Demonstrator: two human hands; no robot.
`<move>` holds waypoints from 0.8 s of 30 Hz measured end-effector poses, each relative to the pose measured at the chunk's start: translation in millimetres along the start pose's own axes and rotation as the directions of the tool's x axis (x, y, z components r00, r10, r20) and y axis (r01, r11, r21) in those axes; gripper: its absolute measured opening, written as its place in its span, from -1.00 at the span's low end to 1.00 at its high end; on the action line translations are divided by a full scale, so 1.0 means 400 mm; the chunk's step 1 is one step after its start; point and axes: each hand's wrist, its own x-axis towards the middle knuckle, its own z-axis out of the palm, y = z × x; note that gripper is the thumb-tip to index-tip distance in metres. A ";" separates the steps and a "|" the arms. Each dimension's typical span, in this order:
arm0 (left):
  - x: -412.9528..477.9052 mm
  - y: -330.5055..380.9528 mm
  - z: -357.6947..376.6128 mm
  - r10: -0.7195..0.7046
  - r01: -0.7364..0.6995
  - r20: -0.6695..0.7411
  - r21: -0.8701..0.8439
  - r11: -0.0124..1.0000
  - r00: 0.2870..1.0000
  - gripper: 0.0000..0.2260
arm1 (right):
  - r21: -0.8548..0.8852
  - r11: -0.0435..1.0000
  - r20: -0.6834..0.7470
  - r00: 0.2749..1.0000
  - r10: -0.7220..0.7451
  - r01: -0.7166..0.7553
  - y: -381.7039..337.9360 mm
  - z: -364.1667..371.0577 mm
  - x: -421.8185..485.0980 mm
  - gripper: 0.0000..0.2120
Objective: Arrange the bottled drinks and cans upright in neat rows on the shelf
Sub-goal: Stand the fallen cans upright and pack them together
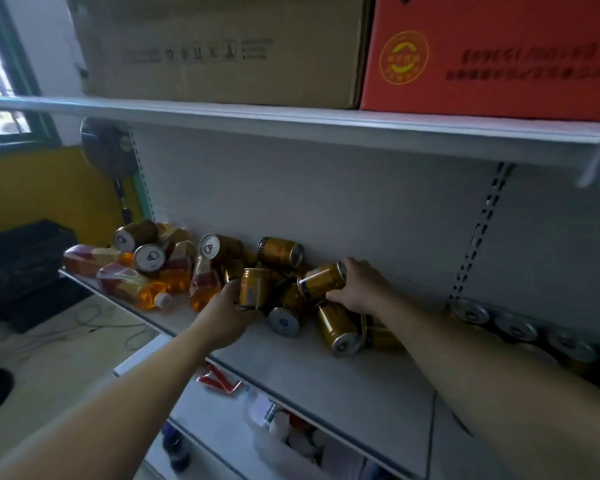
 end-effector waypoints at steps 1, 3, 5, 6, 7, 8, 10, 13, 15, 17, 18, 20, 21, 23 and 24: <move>0.034 -0.003 0.000 -0.007 0.007 -0.009 -0.025 1.000 1.000 -0.40 | 0.001 1.000 0.008 1.000 0.001 -0.001 0.003 0.010 0.028 -0.19; 0.096 -0.009 0.001 -0.006 0.006 0.000 -0.076 0.997 1.000 -0.32 | 0.008 1.000 0.054 0.999 0.001 -0.002 0.014 0.026 0.073 -0.08; 0.155 -0.019 0.003 -0.013 0.022 0.070 -0.127 0.992 0.997 -0.20 | 0.006 1.000 0.100 0.995 -0.009 0.008 0.024 0.041 0.103 -0.03; 0.178 -0.024 0.007 -0.009 0.021 0.094 -0.131 0.991 0.996 -0.18 | 0.010 1.000 0.106 0.994 -0.015 0.014 0.028 0.047 0.113 -0.03; 0.197 -0.026 0.010 -0.008 0.018 0.103 -0.102 0.995 0.995 -0.17 | 0.019 1.000 0.098 0.995 -0.020 0.018 0.030 0.052 0.122 -0.06; 0.211 -0.032 0.014 -0.002 0.006 0.096 -0.039 0.999 0.995 -0.18 | 0.036 0.999 0.083 0.996 -0.024 0.021 0.031 0.056 0.131 -0.11; 0.232 -0.052 0.026 0.049 -0.057 0.065 0.127 0.990 0.997 -0.20 | 0.078 0.997 0.062 0.998 -0.025 0.021 0.030 0.061 0.140 -0.22; 0.247 -0.085 0.029 0.173 -0.182 0.059 0.219 0.959 0.983 -0.27 | 0.124 0.992 -0.005 0.999 -0.032 0.033 0.019 0.066 0.126 -0.29; 0.252 -0.101 0.022 0.228 -0.234 0.058 0.146 0.961 0.972 -0.37 | 0.168 0.986 -0.087 0.996 -0.008 0.023 -0.001 0.070 0.102 -0.31; 0.254 -0.113 0.015 0.297 -0.303 0.080 0.080 0.950 0.952 -0.41 | 0.216 0.976 -0.182 0.982 0.054 -0.014 -0.031 0.073 0.068 -0.31; 0.254 -0.122 0.011 0.327 -0.331 0.084 0.042 0.943 0.941 -0.42 | 0.240 0.971 -0.240 0.967 0.086 -0.026 -0.045 0.076 0.050 -0.30; 0.259 -0.141 -0.003 0.351 -0.347 0.069 -0.063 0.936 0.934 -0.43 | 0.303 0.952 -0.362 0.920 0.152 -0.038 -0.076 0.080 0.008 -0.29; 0.261 -0.146 -0.013 0.357 -0.350 0.052 -0.116 0.930 0.933 -0.42 | 0.343 0.939 -0.409 0.893 0.188 -0.040 -0.093 0.082 -0.017 -0.27; 0.257 -0.146 -0.030 0.380 -0.368 0.020 -0.212 0.906 0.925 -0.33 | 0.426 0.903 -0.467 0.841 0.275 -0.059 -0.118 0.086 -0.068 -0.22; 0.250 -0.139 -0.036 0.393 -0.376 0.014 -0.265 0.888 0.919 -0.27 | 0.463 0.883 -0.483 0.814 0.323 -0.075 -0.129 0.086 -0.095 -0.20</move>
